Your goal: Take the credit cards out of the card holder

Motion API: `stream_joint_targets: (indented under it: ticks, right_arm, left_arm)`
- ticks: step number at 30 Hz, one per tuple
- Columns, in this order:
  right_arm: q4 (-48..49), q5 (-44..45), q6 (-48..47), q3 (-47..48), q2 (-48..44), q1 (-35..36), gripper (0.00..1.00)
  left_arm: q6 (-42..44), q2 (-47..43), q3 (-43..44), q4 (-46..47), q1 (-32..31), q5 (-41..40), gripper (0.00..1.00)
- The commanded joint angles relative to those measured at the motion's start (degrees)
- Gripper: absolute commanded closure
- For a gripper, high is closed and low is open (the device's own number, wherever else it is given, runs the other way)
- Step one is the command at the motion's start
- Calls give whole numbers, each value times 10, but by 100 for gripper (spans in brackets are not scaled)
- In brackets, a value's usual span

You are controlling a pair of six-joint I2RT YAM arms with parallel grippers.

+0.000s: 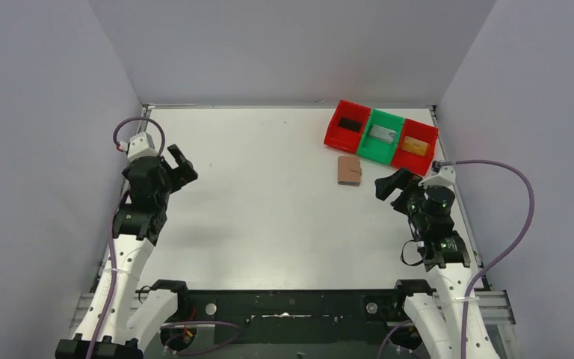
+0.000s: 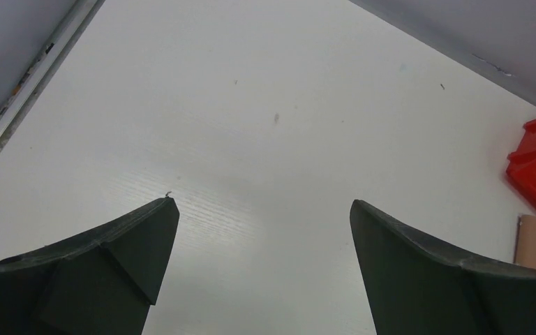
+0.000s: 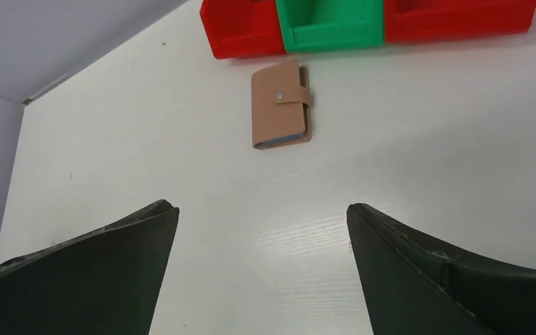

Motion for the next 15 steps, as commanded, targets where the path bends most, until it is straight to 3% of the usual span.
stream_joint_targets:
  ticks: [1, 6, 12, 15]
  right_arm:
    - [-26, -26, 1, 11, 47, -2, 2]
    - [-64, -24, -12, 66, 146, 0, 2]
    - [-65, -11, -25, 120, 268, 19, 2]
    - [-87, 45, -12, 169, 338, 45, 2]
  left_arm:
    - [-41, -4, -7, 9, 3, -43, 2]
    - [-16, 12, -27, 42, 3, 66, 3]
    - [-32, 23, -65, 64, 20, 131, 3]
    - [-4, 20, -68, 52, 23, 153, 2]
